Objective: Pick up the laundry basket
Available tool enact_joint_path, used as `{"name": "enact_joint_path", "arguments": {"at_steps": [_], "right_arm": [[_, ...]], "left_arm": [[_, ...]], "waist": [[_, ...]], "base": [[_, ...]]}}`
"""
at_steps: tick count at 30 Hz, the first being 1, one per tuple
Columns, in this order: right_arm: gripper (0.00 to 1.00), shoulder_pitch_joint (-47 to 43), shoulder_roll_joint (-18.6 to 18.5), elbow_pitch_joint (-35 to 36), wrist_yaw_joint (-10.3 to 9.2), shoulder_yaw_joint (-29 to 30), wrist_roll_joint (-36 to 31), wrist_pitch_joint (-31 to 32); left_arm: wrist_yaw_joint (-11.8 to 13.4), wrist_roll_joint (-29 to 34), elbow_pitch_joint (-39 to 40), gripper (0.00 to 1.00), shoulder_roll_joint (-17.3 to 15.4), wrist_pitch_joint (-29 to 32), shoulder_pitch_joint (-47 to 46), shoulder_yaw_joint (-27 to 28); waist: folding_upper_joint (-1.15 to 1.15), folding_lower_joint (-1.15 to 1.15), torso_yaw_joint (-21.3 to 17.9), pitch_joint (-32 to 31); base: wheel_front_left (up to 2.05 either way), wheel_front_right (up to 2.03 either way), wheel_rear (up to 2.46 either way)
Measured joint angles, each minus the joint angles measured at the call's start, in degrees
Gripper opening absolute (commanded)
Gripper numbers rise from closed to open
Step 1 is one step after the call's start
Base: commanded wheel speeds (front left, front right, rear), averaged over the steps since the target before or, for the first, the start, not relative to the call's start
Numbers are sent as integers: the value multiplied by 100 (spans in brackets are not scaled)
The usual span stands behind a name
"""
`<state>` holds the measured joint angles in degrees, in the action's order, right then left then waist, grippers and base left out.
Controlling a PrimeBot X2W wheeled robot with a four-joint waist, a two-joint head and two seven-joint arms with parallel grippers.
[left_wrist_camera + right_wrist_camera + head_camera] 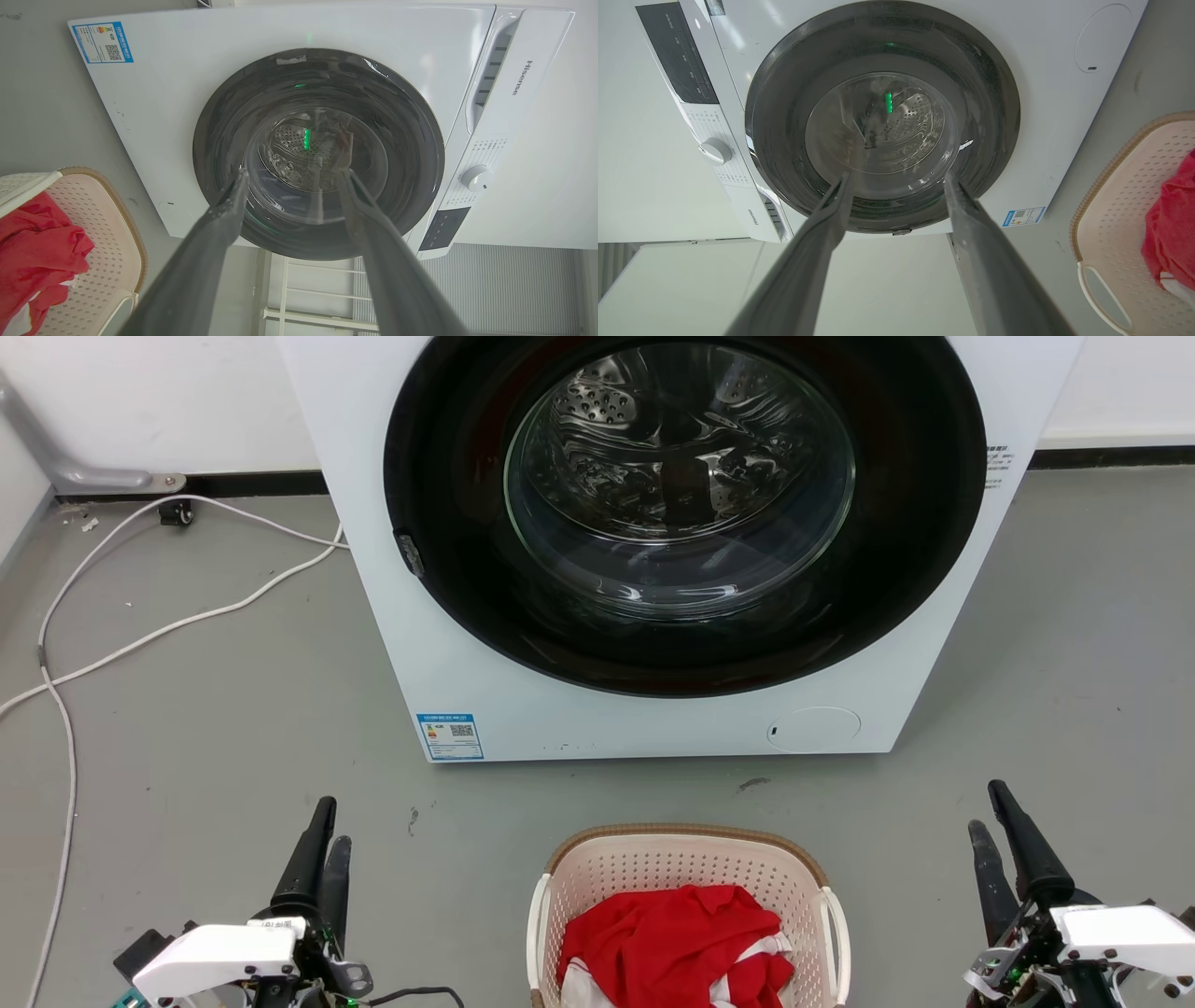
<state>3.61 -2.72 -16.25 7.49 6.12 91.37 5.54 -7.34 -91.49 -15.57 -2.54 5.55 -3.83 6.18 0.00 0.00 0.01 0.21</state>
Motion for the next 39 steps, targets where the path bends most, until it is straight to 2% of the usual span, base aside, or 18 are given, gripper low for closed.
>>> {"name": "enact_joint_path", "arguments": {"at_steps": [8,23,39], "right_arm": [[100,-3,1,196,0,-64,-920,-213],[100,-137,1,661,0,-330,-3038,-588],[100,-296,1,878,0,-450,-4608,-913]], "left_arm": [[5,736,187,100,-1,-225,1,38],[248,2621,595,100,-2,-584,109,-197],[342,4134,808,100,-7,-927,233,-357]], "waist": [[0,0,0,7],[0,0,0,24],[0,0,1,6]], "base": [[0,0,0],[0,0,0],[0,0,0]]}}
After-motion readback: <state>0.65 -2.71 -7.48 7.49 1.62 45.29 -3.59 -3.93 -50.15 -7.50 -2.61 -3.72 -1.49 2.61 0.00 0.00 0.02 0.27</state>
